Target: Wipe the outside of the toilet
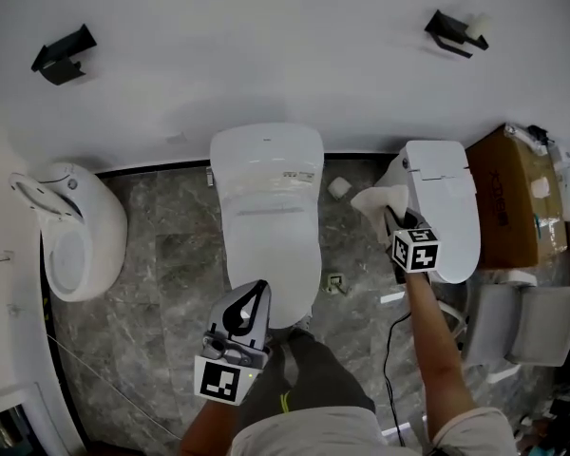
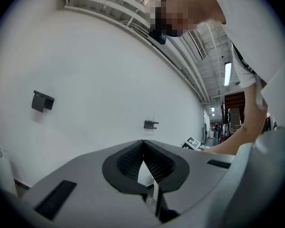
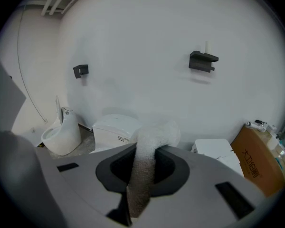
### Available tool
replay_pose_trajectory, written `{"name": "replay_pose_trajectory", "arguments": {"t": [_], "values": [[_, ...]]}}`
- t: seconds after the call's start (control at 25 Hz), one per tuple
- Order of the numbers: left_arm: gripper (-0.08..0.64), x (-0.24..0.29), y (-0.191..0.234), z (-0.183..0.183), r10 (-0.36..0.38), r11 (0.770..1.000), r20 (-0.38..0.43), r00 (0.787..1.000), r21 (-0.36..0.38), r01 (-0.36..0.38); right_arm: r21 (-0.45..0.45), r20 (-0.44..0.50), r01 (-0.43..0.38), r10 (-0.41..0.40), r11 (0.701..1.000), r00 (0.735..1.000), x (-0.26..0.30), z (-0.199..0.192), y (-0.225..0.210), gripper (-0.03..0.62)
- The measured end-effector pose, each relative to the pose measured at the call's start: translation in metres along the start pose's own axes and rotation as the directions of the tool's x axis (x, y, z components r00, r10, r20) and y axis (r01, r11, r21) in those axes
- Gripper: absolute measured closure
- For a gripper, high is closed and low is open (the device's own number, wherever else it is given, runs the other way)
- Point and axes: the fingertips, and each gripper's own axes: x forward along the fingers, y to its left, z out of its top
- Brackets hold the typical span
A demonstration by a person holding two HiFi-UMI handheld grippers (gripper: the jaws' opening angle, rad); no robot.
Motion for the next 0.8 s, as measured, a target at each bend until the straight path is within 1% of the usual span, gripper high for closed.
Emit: {"name": "replay_pose_trajectory", "arguments": {"t": [0.16,0.36,0.56,0.68,0.8], "values": [[0.543,-0.005,-0.014,0.032,-0.018,1.000,0.037,0.999,0.024,0.018,0.005,0.027,-0.008,0.008,1.000,1.000,-0.034,0.024,0.006,0.522],[0.543,-0.015,-0.023,0.072,-0.030,0.998,0.077,0.997,0.052,0.026,0.003,0.076,0.000,0.000,1.000,0.997,-0.075,0.060,0.004,0.522],[0.543,-0.024,-0.029,0.097,-0.023,0.998,0.101,0.995,0.065,0.016,0.004,0.109,-0.002,0.001,1.000,0.994,-0.106,0.086,0.001,0.522],[0.543,-0.027,-0.033,0.113,-0.030,0.994,0.122,0.992,0.106,0.017,-0.001,0.135,0.001,-0.001,1.000,0.991,-0.128,0.100,0.004,0.522],[0.543,-0.029,-0.033,0.127,-0.030,0.992,0.139,0.990,0.123,0.013,0.002,0.180,-0.004,0.003,1.000,0.984,-0.147,0.116,0.013,0.522]]}}
